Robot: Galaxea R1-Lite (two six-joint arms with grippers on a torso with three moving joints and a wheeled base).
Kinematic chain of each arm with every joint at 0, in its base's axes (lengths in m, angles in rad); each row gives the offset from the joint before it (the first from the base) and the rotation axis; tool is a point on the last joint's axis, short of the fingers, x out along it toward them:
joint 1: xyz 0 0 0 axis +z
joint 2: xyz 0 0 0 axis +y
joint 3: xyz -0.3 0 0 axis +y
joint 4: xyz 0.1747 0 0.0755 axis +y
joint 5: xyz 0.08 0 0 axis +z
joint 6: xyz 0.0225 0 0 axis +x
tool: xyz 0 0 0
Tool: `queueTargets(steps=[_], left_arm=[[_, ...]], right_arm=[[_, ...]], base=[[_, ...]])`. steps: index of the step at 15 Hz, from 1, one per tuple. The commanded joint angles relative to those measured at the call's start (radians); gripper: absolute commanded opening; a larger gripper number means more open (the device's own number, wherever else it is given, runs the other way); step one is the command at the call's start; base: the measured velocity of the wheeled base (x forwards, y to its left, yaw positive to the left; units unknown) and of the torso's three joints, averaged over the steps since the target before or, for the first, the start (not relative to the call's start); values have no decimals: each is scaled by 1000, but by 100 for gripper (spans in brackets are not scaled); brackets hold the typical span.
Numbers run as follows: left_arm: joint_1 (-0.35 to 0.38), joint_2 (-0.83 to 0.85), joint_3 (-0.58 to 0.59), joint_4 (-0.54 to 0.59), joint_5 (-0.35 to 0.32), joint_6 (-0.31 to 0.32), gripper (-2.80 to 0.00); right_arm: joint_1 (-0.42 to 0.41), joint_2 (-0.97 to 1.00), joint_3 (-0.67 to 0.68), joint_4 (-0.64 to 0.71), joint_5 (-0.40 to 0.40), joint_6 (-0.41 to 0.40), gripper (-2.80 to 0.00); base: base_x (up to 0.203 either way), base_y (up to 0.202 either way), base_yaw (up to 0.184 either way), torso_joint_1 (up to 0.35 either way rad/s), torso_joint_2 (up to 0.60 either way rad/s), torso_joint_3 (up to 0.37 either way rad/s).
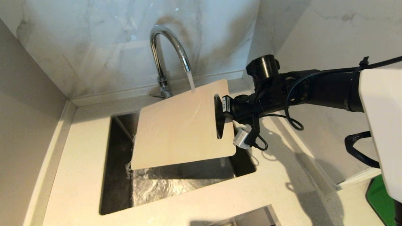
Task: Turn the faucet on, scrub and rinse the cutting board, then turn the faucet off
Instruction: Scrub the cutting board underwater
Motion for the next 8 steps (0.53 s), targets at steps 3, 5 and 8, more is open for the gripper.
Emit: queueTargets(steps=[3, 5, 8], left_arm=[[0, -3, 3, 0, 0, 0, -280], [0, -2, 3, 0, 0, 0, -280], [0, -2, 3, 0, 0, 0, -280]], right_arm=[[14, 15, -5, 3, 3, -16, -280], [17, 21, -13, 3, 1, -16, -280], [27, 40, -41, 4, 1, -16, -280]], base=[[0, 0, 0, 0, 0, 0], [0, 0, 0, 0, 0, 0], [0, 0, 0, 0, 0, 0]])
